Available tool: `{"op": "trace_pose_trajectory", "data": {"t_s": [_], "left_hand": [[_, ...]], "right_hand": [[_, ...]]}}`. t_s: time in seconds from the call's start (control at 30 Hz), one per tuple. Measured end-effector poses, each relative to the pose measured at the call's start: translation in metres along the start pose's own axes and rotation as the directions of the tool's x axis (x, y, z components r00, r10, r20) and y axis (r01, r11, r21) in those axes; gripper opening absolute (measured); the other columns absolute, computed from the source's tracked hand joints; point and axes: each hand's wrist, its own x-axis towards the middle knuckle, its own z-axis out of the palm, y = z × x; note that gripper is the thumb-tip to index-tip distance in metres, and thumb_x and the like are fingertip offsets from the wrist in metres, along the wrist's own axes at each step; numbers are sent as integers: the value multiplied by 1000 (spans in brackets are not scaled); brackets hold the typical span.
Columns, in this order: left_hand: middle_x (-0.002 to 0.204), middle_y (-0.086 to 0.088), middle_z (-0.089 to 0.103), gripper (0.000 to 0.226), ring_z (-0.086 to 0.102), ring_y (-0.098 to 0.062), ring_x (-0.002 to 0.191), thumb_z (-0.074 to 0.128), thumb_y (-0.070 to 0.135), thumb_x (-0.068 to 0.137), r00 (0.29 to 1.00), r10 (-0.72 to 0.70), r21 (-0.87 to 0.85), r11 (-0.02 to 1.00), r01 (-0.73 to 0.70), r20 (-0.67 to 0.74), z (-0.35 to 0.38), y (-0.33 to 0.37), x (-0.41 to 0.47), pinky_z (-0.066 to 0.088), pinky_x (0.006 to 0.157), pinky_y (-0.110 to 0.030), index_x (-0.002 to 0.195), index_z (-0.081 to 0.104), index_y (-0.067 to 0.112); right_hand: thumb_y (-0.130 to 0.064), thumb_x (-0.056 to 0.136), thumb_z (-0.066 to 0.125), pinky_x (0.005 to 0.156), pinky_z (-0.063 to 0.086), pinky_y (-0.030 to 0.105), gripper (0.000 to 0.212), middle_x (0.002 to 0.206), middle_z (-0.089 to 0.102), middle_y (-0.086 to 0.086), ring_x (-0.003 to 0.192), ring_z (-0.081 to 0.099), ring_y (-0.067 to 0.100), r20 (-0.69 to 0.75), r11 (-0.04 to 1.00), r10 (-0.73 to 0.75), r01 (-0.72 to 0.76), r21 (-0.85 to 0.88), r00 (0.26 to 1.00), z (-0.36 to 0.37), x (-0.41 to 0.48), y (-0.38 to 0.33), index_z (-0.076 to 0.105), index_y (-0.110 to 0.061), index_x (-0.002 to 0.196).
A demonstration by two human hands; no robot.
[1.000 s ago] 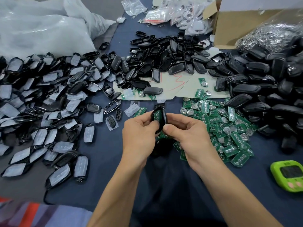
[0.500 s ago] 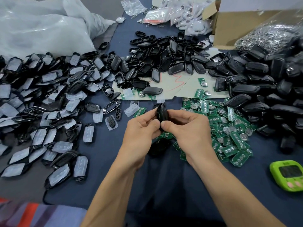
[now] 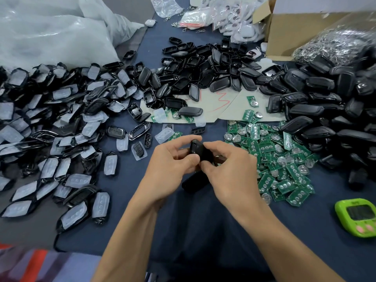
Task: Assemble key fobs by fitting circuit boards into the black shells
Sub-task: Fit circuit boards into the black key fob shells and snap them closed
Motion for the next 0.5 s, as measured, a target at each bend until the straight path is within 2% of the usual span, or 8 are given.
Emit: {"op": "trace_pose_trajectory", "data": {"t_s": [0.07, 0.13, 0.17, 0.23, 0.33, 0.4, 0.47, 0.5], "left_hand": [[92, -16, 79, 36, 72, -19, 83, 58, -9, 98, 1000, 6, -46, 999, -7, -24, 1, -1, -1, 64, 86, -39, 120, 71, 16], [73, -1, 75, 26, 72, -11, 69, 55, -5, 101, 999, 12, -128, 992, -18, -46, 5, 0, -2, 63, 76, -31, 119, 70, 8], [71, 1, 74, 22, 72, -12, 67, 56, -3, 102, 997, 12, -167, 986, -25, -77, 8, 0, -3, 63, 73, -30, 116, 70, 5], [80, -7, 78, 16, 76, -21, 75, 59, -2, 100, 983, -11, -229, 973, -32, -182, 15, -1, -2, 65, 72, -36, 103, 74, 6], [81, -11, 78, 24, 75, -25, 77, 63, -4, 97, 955, -38, -246, 969, -37, -294, 22, -3, -1, 65, 74, -43, 88, 78, 12], [80, -11, 78, 29, 73, -24, 76, 64, -4, 96, 947, -19, -209, 977, -51, -322, 21, -4, -1, 65, 73, -39, 82, 79, 16], [84, -12, 78, 32, 73, -25, 80, 63, -4, 97, 949, 15, -208, 974, -84, -316, 17, -4, -2, 65, 73, -36, 80, 81, 18], [88, -13, 79, 34, 73, -27, 83, 62, -4, 97, 957, 38, -222, 969, -106, -288, 15, -3, -2, 65, 75, -36, 81, 82, 19]], "right_hand": [[-9, 76, 84, 97, 55, 32, 45, 104, 78, -13, 97, 73, 12, -41, 995, -74, 70, -77, 996, 4, -3, 0, 78, -27, 116], [-2, 72, 86, 98, 52, 29, 50, 110, 78, -2, 100, 74, 20, -105, 977, -175, 159, -141, 979, 8, -5, 2, 78, -19, 118], [3, 68, 86, 97, 49, 25, 52, 110, 78, 1, 99, 74, 22, -125, 965, -220, 197, -172, 967, 9, -5, 4, 78, -16, 116], [10, 64, 84, 95, 45, 25, 54, 109, 78, 4, 99, 73, 26, -149, 933, -315, 276, -232, 937, 13, -7, 5, 77, -11, 114], [13, 64, 81, 97, 48, 28, 54, 109, 77, 4, 101, 73, 26, -151, 901, -394, 350, -255, 907, 15, -8, 8, 77, -10, 113], [5, 67, 81, 96, 51, 28, 52, 108, 78, -6, 99, 73, 15, -115, 946, -311, 295, -137, 943, 10, -6, 6, 79, -21, 112], [-13, 70, 79, 91, 56, 26, 39, 98, 78, -21, 93, 73, 0, -7, 989, -98, 98, 107, 995, -1, 2, -1, 80, -38, 101], [-18, 72, 77, 90, 59, 28, 32, 93, 78, -24, 90, 74, -1, 47, 976, -11, 0, 220, 999, -5, 7, -2, 80, -41, 94]]}}
